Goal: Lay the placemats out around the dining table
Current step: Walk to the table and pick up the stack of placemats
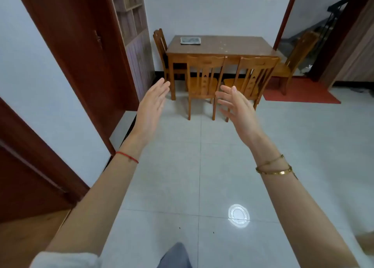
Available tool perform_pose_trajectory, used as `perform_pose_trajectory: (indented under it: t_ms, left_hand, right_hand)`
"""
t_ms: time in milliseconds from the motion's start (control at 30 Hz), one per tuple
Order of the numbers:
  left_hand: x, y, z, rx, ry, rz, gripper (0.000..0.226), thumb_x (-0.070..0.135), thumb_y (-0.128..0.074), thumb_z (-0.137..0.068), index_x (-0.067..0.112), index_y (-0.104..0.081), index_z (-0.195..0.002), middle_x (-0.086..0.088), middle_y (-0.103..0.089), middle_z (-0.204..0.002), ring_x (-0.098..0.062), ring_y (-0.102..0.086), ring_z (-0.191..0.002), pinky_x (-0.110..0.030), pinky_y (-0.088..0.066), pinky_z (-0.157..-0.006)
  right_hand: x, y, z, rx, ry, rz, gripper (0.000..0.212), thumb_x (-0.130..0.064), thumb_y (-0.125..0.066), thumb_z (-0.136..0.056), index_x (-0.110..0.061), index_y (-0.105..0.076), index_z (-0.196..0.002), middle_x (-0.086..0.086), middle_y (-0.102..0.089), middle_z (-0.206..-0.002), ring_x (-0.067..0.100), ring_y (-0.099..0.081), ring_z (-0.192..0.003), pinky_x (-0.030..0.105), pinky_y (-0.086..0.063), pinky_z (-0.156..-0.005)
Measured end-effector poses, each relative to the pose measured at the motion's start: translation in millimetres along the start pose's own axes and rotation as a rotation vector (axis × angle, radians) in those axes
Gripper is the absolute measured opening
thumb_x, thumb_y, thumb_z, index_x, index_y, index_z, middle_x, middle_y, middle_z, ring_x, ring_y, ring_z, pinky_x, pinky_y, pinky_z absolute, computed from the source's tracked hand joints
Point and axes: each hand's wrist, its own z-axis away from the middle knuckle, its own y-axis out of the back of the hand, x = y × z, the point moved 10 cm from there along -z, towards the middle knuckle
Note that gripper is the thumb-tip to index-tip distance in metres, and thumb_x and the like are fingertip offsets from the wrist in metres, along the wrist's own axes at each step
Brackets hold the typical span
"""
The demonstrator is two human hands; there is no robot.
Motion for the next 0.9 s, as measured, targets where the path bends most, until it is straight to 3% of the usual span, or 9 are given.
perform_pose_trajectory:
  t_ms: [233,400,600,900]
  left_hand:
    - [-39.9,25.2,-50.4,0.055,0.044,0.011,0.057,0.033,-0.03,-0.102,0.01,-0.028,-0.154,-0.005,-0.04,-0.157,-0.013,-0.037,-0.146,-0.033,-0.023,-0.124]
    - [-74.4,47.1,-112.3,0.046,0.062,0.056,0.055,0.031,-0.025,-0.105,0.01,-0.025,-0.156,-0.006,-0.033,-0.161,-0.014,-0.031,-0.149,-0.03,-0.024,-0.122]
    - [-103.3,81.1,-214.8,0.055,0.092,0.034,0.051,0.028,-0.03,-0.106,0.01,-0.032,-0.153,-0.004,-0.045,-0.154,-0.011,-0.041,-0.143,-0.035,-0.024,-0.124]
    - [-133.8,114.4,-362.6,0.024,0.116,0.038,0.051,0.027,-0.023,-0.107,0.011,-0.028,-0.155,-0.006,-0.037,-0.16,-0.013,-0.034,-0.147,-0.036,-0.02,-0.125]
  right_hand:
    - [35.5,-7.6,-54.3,-0.02,-0.05,0.015,0.046,-0.049,-0.035,-0.104,-0.025,-0.055,-0.137,-0.005,-0.064,-0.133,0.013,-0.057,-0.126,0.039,-0.045,-0.111]
    - [67.8,-11.2,-118.3,-0.022,-0.072,0.009,0.045,-0.047,-0.035,-0.105,-0.024,-0.056,-0.137,-0.003,-0.065,-0.132,0.015,-0.058,-0.125,0.04,-0.046,-0.111]
    - [89.5,-21.1,-221.2,-0.014,-0.093,-0.009,0.042,-0.045,-0.035,-0.105,-0.025,-0.057,-0.135,-0.004,-0.066,-0.13,0.013,-0.059,-0.124,0.032,-0.049,-0.105]
    - [115.1,-34.4,-364.6,0.012,-0.105,-0.025,0.042,-0.047,-0.035,-0.105,-0.026,-0.056,-0.135,-0.006,-0.067,-0.129,0.012,-0.059,-0.124,0.03,-0.048,-0.103]
